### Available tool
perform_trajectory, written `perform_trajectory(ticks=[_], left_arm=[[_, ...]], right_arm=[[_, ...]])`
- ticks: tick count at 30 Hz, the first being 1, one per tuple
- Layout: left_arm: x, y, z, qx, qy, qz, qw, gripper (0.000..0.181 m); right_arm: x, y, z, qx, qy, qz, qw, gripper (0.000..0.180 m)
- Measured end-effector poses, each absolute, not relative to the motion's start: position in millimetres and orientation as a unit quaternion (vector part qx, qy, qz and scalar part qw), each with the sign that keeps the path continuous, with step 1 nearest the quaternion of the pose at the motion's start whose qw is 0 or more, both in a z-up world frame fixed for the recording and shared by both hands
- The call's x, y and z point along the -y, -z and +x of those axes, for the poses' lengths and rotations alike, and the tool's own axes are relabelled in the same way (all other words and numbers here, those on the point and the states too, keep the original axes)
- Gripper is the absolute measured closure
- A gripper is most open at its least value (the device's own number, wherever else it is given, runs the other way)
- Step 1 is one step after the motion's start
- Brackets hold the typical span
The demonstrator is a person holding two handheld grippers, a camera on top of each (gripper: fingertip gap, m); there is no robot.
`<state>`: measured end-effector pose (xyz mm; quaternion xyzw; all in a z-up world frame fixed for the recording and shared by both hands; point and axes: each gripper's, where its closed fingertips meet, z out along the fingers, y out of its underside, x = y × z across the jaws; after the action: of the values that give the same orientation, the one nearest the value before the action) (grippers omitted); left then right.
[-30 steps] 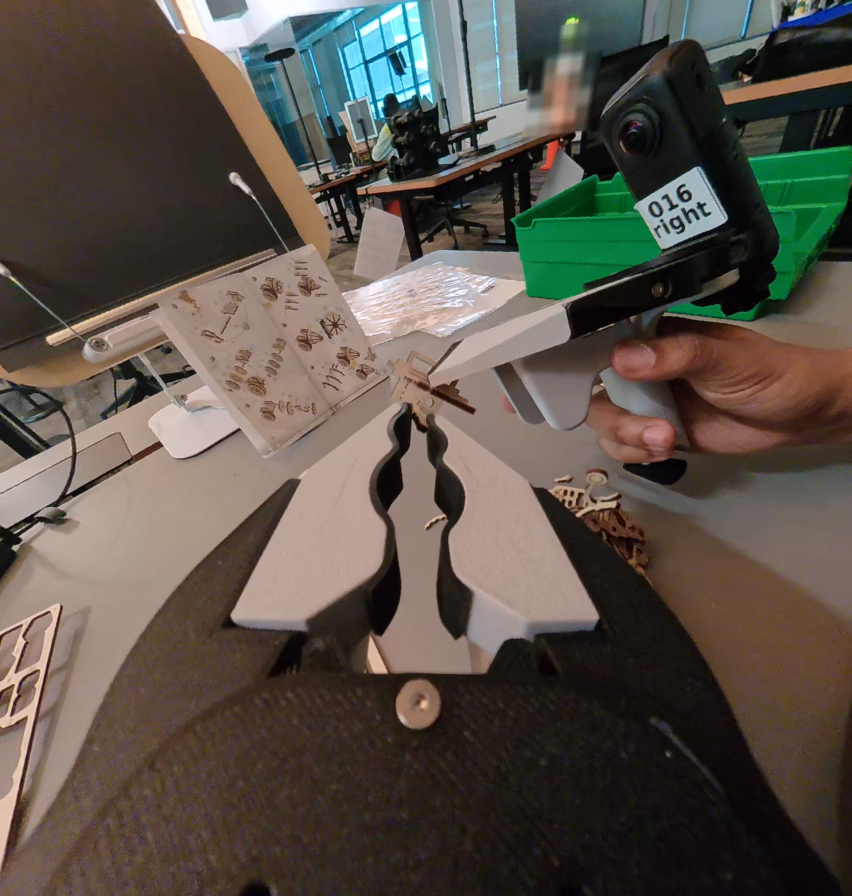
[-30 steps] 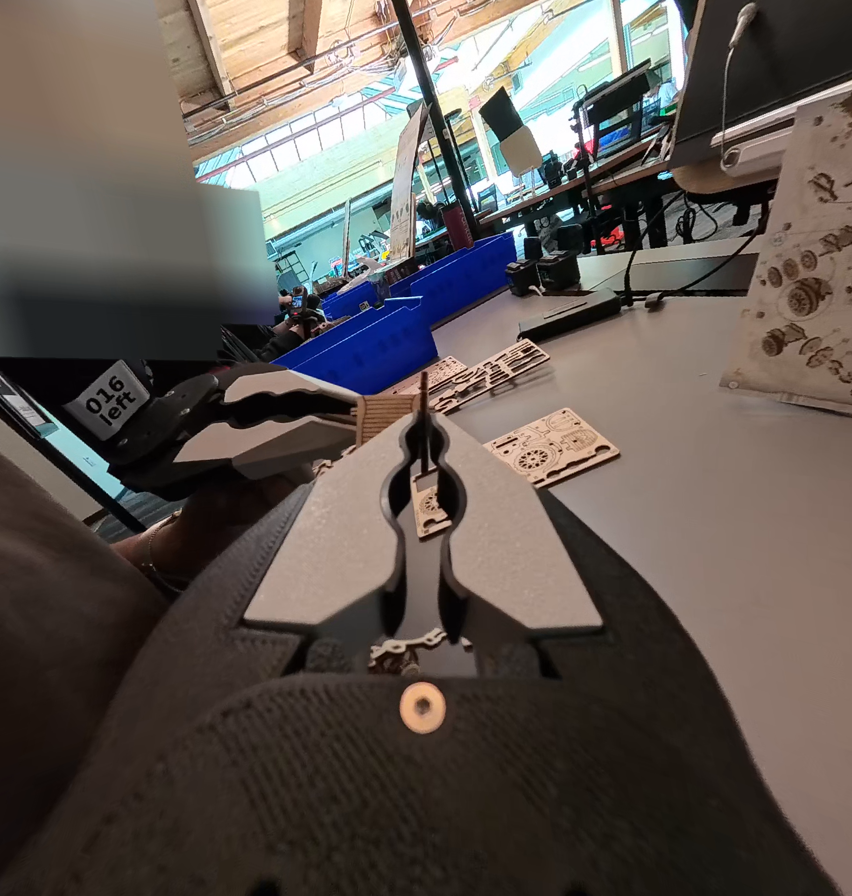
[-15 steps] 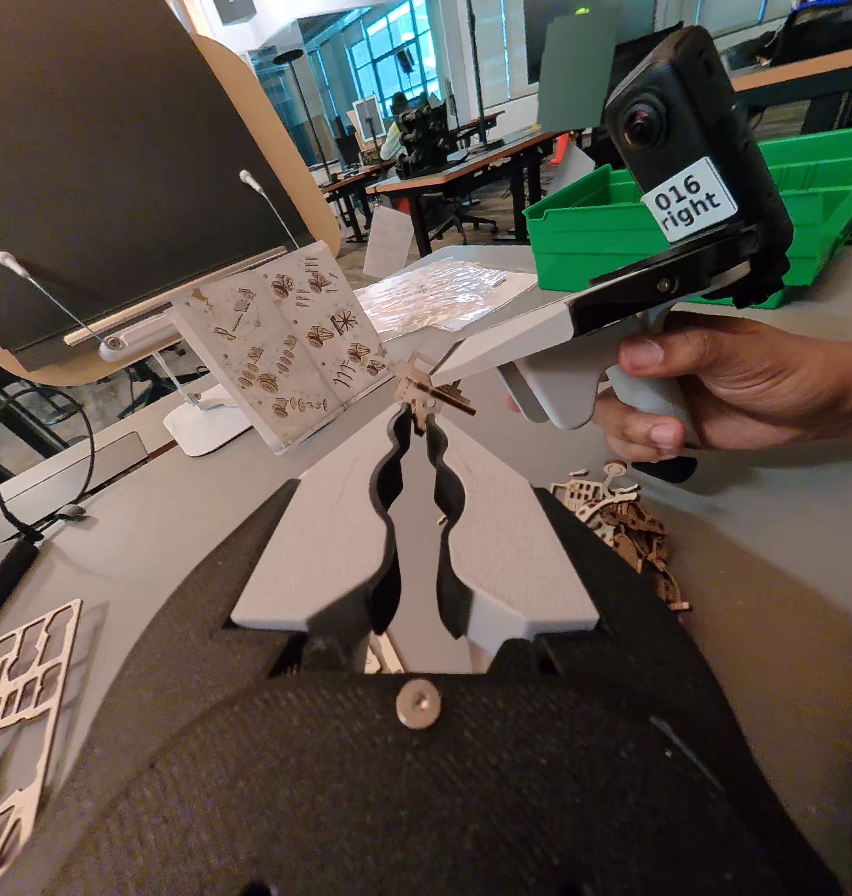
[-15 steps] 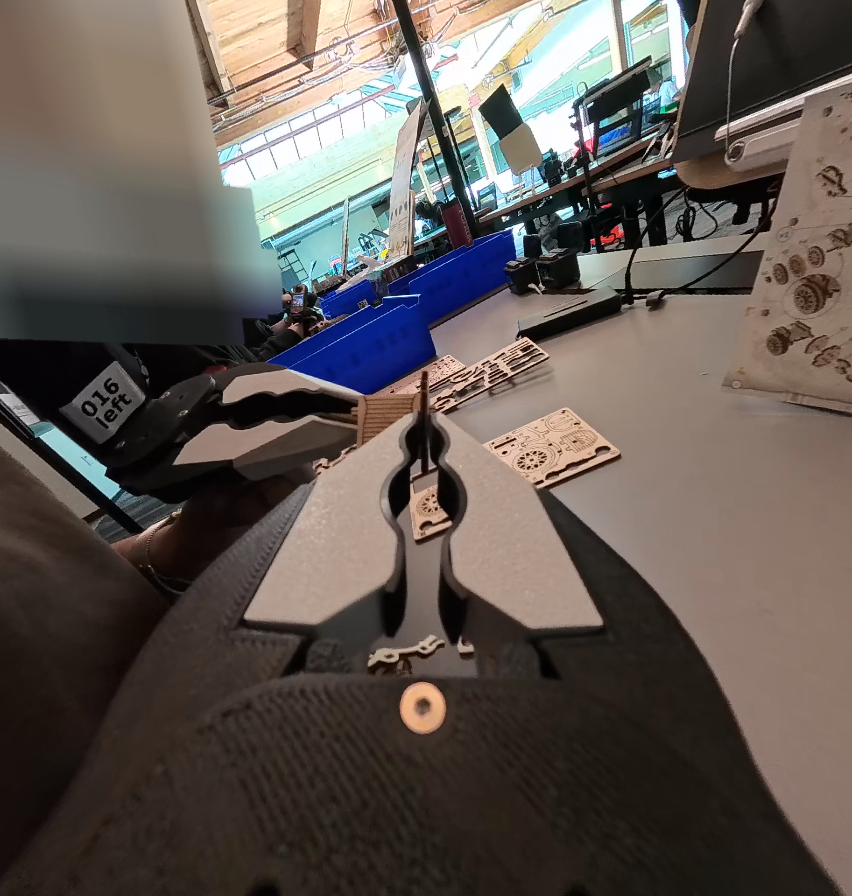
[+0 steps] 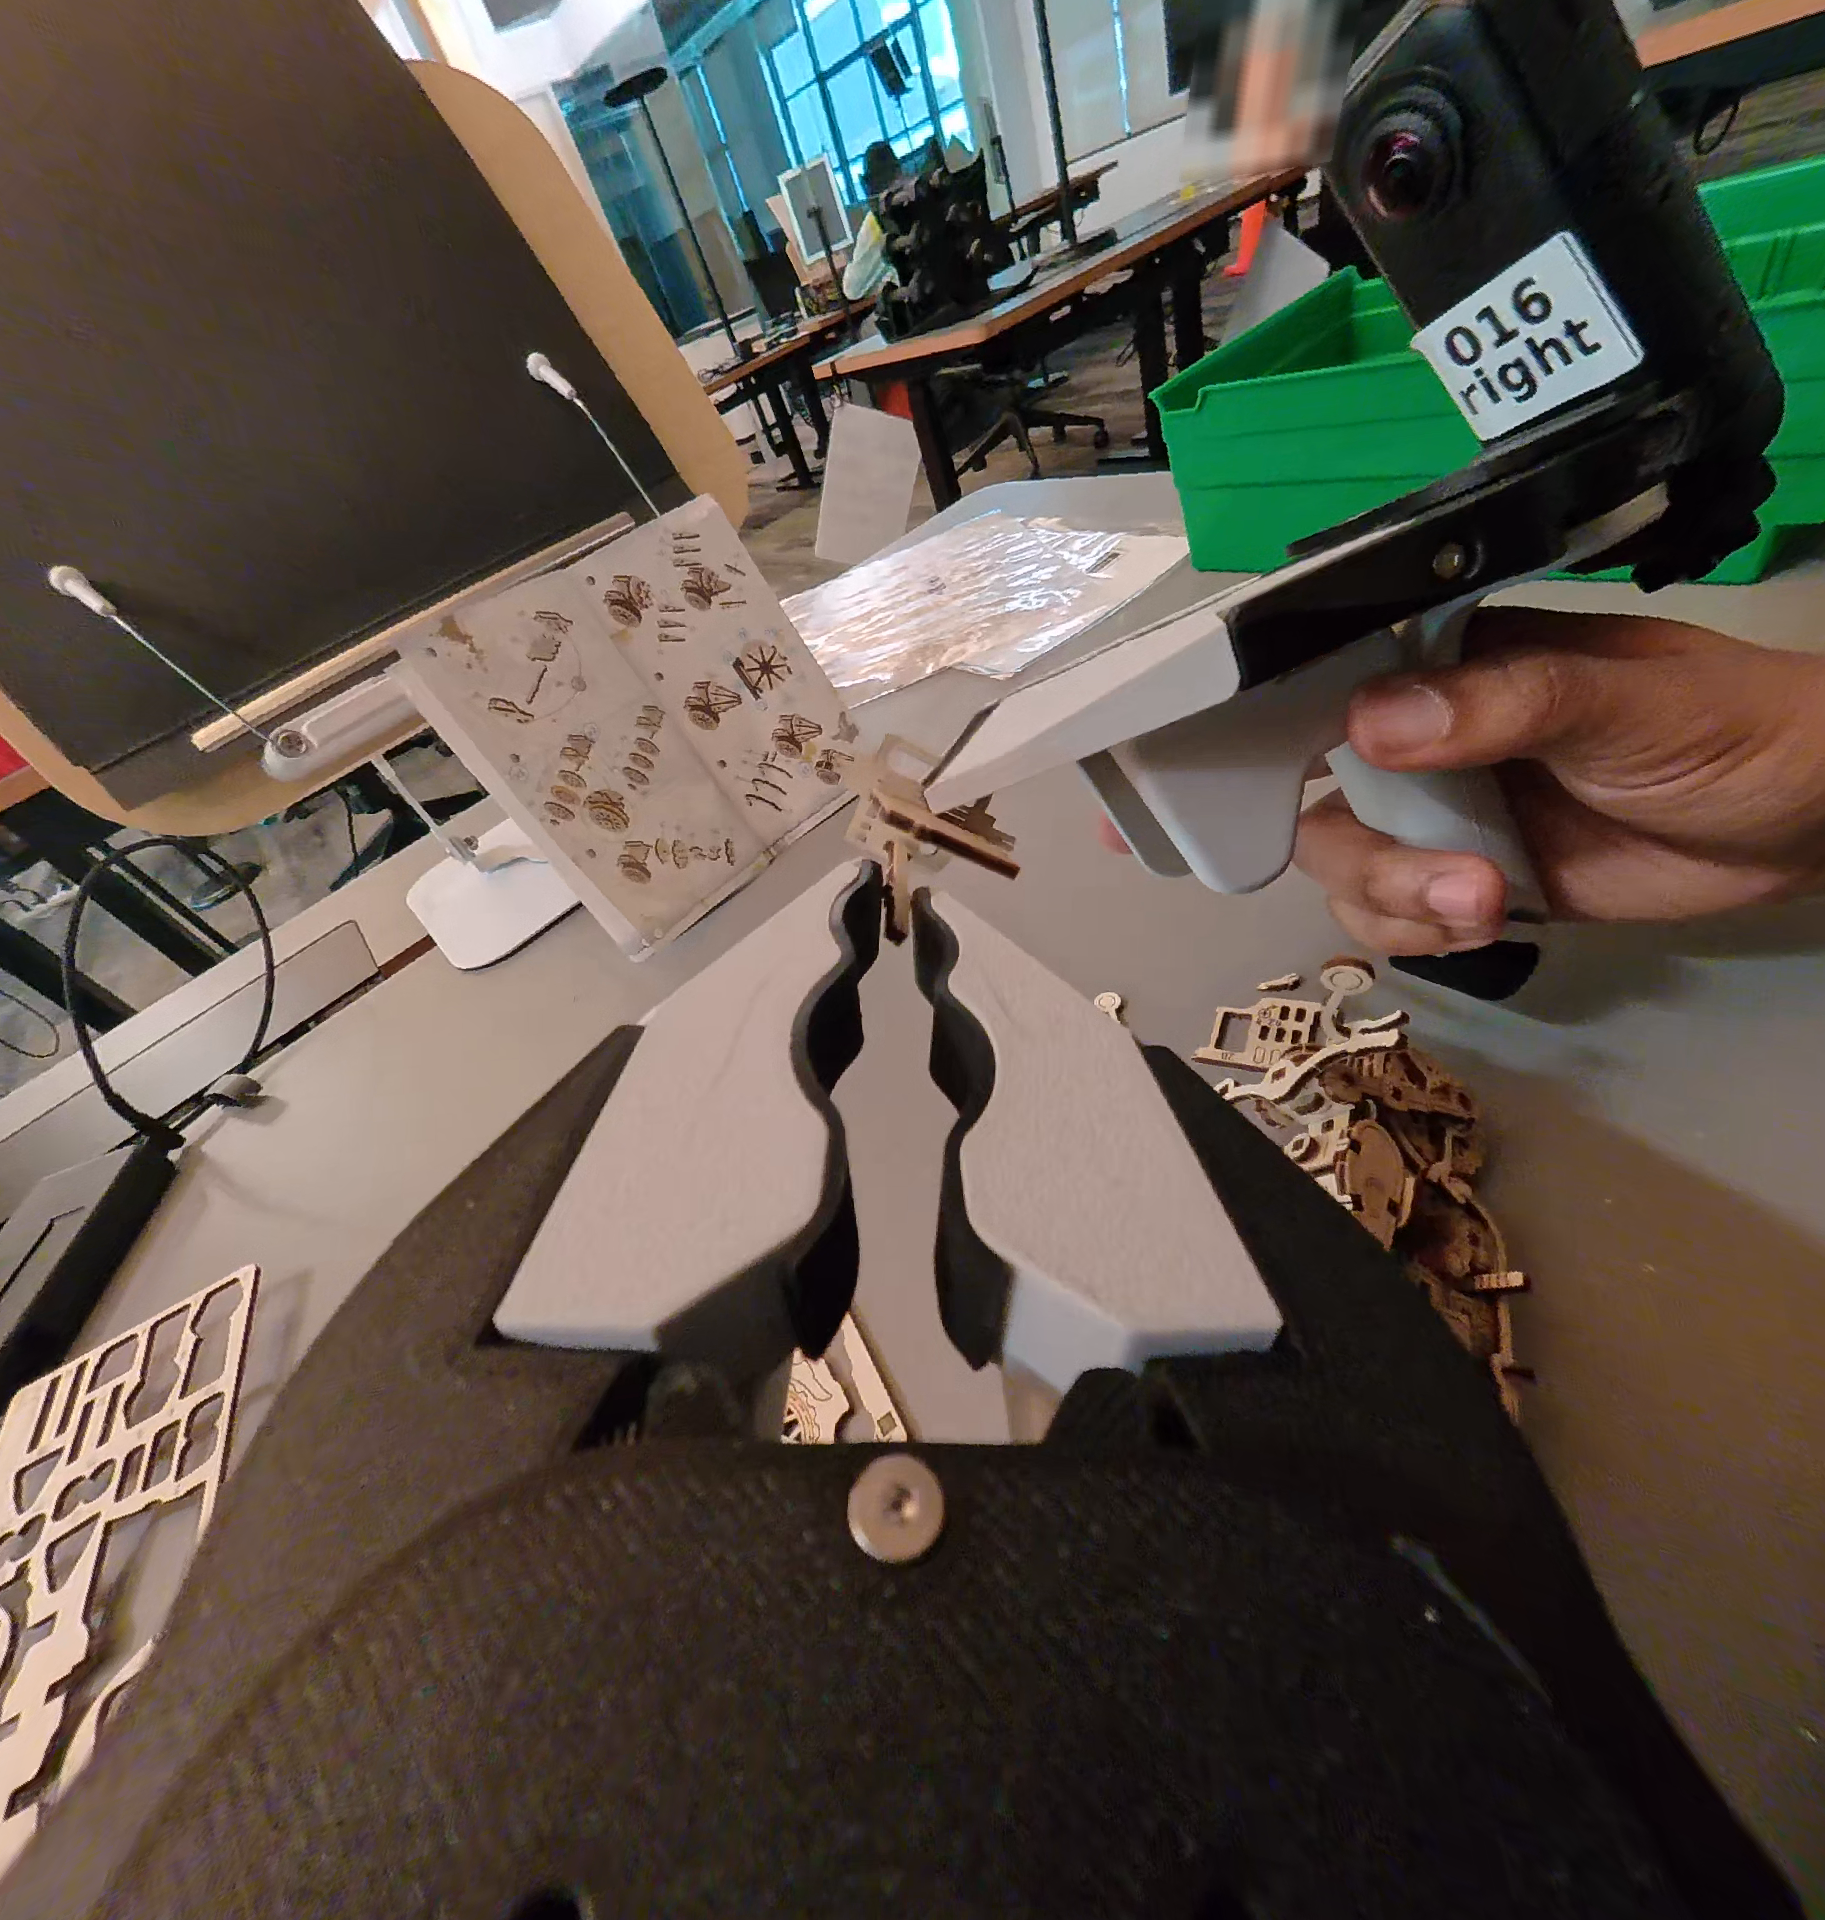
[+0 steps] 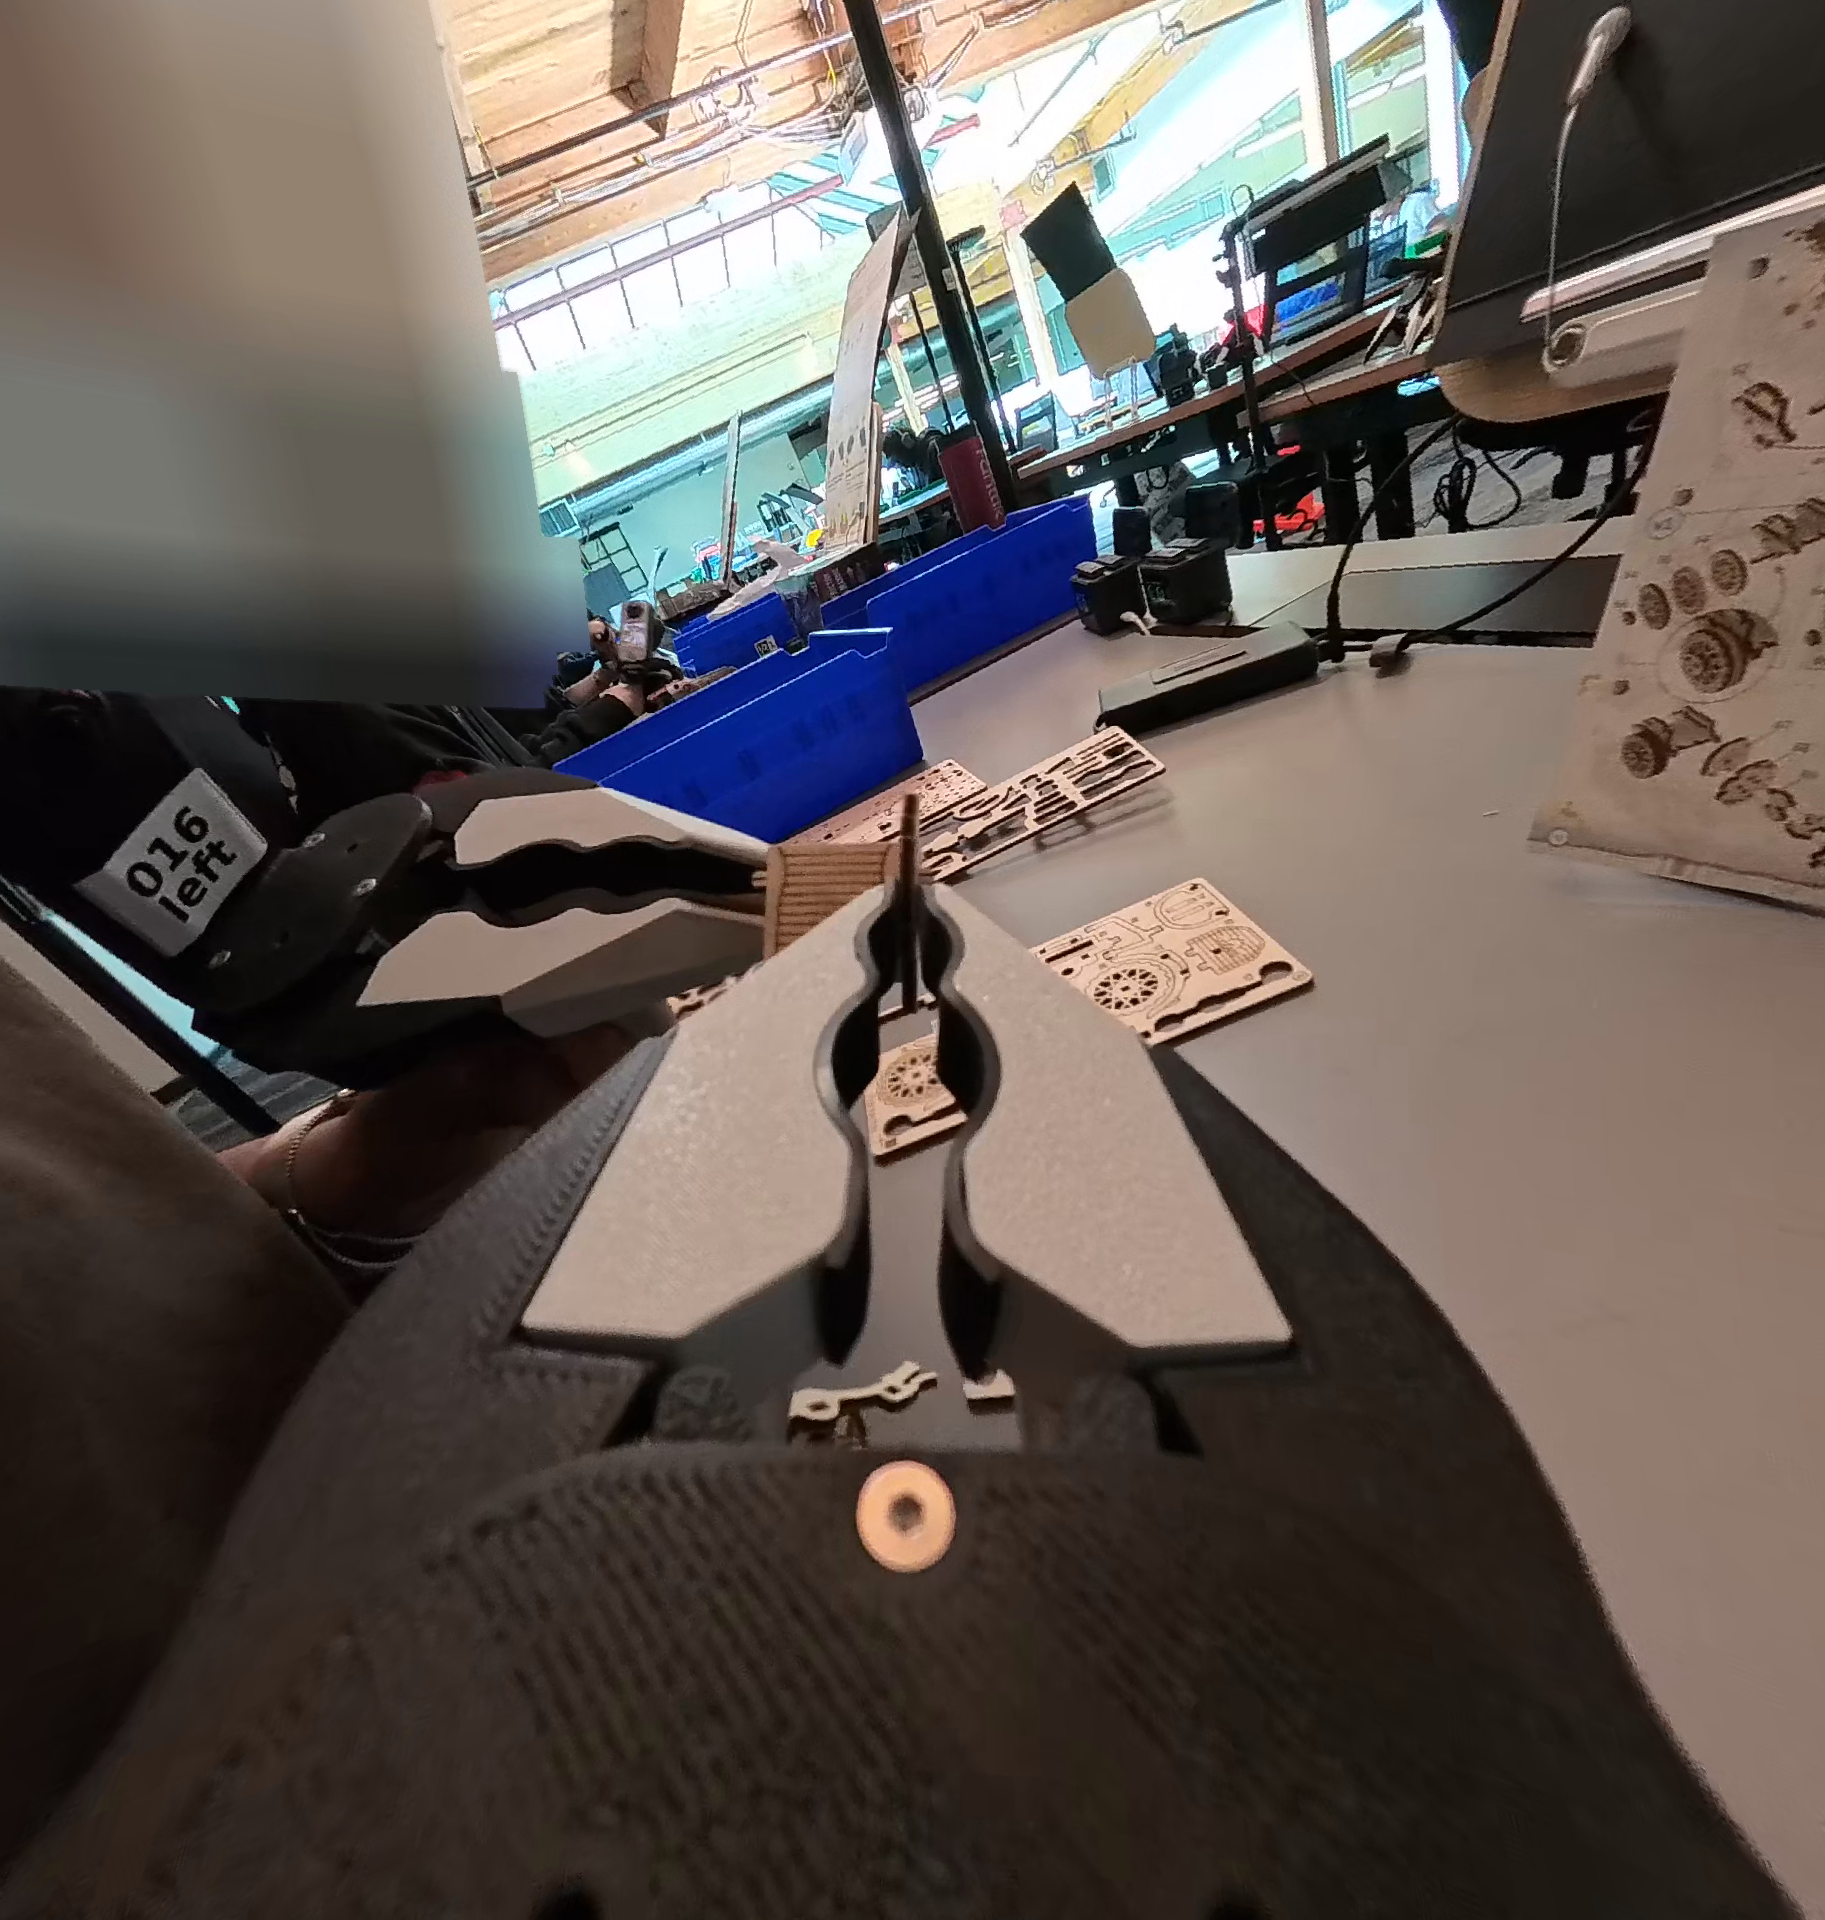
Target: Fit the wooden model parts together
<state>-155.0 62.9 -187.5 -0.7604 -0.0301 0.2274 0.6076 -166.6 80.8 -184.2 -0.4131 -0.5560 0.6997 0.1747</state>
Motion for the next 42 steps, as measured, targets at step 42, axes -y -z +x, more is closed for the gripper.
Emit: perform_trajectory(ticks=[42], left_arm=[[-70.0, 154.5, -129.4, 0.205, 0.343, -0.591, 0.701, 0.122]], right_arm=[[-97.8, 153.9, -138.9, 0.411, -0.843, -0.341, -0.070, 0.178]])
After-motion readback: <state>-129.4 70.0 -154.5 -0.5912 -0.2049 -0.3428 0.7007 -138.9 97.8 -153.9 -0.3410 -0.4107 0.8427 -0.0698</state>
